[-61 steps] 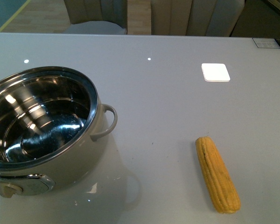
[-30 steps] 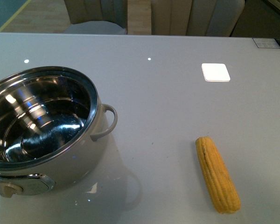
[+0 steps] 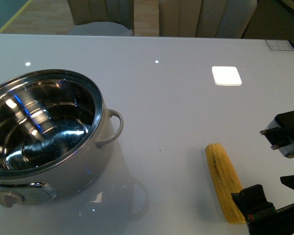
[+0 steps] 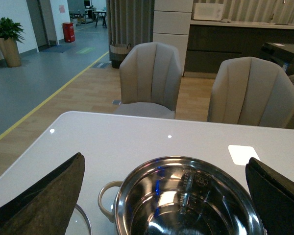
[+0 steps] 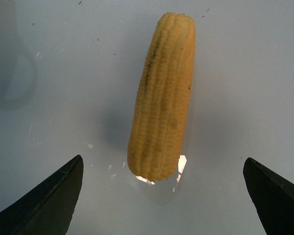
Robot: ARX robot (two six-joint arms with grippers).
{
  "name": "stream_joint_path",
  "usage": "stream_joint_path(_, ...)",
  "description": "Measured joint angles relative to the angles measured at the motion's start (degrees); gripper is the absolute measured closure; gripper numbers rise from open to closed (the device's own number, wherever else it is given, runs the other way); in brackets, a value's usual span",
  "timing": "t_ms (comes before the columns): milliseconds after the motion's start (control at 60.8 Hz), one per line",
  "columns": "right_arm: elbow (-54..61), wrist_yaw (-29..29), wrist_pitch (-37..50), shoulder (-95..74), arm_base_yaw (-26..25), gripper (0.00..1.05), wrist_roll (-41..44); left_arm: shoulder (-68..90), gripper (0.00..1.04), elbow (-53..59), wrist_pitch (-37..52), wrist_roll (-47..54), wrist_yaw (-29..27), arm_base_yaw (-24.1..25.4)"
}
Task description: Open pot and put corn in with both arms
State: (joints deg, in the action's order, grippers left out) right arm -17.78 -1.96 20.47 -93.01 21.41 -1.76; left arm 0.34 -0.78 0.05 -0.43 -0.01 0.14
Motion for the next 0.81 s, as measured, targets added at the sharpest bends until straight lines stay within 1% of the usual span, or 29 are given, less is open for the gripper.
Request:
stream_joint_path(165,-3.04,-1.55,5.77,-10.54,0.76,0.09,1.66,0.0,0.07,0.0,0.0,0.0,0.0,0.0)
stream_joint_path(379,-6.69,-3.23,10.32,-19.34,1.11,0.09,2.4,0.0,0.07,0.0,0.0,0.0,0.0,0.0)
stream_joint_path(609,-10.01,-4.52,13.27,-27.34,3.02,0.09,2.93,0.0,0.07,0.0,0.0,0.0,0.0,0.0)
stream_joint_path(807,-11.78,-5.09,14.64,-32.37,3.63,0.09,2.95,0.0,0.07,0.0,0.0,0.0,0.0,0.0)
